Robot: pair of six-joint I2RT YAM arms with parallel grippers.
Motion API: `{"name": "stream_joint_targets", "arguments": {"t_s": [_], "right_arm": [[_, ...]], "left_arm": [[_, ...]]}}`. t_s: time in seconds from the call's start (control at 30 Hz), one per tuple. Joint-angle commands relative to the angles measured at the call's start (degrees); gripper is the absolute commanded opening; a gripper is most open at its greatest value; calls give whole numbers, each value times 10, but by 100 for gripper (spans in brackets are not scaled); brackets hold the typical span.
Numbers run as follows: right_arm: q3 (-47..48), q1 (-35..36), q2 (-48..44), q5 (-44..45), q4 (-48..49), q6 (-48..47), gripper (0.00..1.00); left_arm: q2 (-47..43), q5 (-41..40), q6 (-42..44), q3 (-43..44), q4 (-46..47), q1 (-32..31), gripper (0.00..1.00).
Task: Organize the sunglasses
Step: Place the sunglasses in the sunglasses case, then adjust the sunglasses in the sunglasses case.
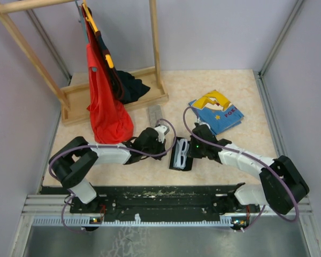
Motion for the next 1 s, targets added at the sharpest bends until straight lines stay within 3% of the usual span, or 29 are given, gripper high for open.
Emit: {"name": "stream_joint_targets", "arguments": {"t_s": [0.0, 0.13, 0.27, 0.5, 0.73, 0.97], "right_arm": [[33, 3, -32, 21, -12, -12, 7], [38, 3, -55, 27, -29, -16, 24], [43, 3, -83, 36, -47, -19, 27], [34, 3, -125, 69, -67, -17, 13], [29, -5, -135, 89, -89, -16, 8], [26, -8, -100, 52, -71, -24, 0]], "left_arm": [[26, 21, 4, 4, -35, 2, 0], [31, 29, 4, 5, -35, -4, 0], [34, 32, 1, 7, -35, -13, 0], [44, 33, 1, 18, -41, -33, 0], [49, 31, 0, 23, -30, -52, 0], [50, 46, 7, 29, -17, -54, 0]]}}
